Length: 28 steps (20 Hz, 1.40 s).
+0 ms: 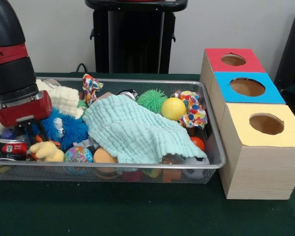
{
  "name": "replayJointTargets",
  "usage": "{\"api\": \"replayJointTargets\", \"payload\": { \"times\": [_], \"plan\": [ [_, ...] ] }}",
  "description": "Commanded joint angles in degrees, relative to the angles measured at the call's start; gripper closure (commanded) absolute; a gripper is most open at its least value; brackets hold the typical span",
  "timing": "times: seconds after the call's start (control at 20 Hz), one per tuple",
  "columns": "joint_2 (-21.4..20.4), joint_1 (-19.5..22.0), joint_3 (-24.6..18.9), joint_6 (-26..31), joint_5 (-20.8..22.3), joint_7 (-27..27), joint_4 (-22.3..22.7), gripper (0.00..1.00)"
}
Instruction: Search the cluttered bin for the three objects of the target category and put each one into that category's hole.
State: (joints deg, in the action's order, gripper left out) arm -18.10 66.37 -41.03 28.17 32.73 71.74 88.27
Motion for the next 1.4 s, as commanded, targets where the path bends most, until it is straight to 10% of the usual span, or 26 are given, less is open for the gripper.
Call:
{"api": "replayJointTargets", "payload": {
  "times": [0.05,1.4],
  "plan": [
    [-3.3,-2.8,3.8,-4.0,-1.9,12.1,8.6,1.00],
    [-9.9,-8.0,11.8,-17.0,-9.7,16.9,22.5,1.00]
  ]
}}
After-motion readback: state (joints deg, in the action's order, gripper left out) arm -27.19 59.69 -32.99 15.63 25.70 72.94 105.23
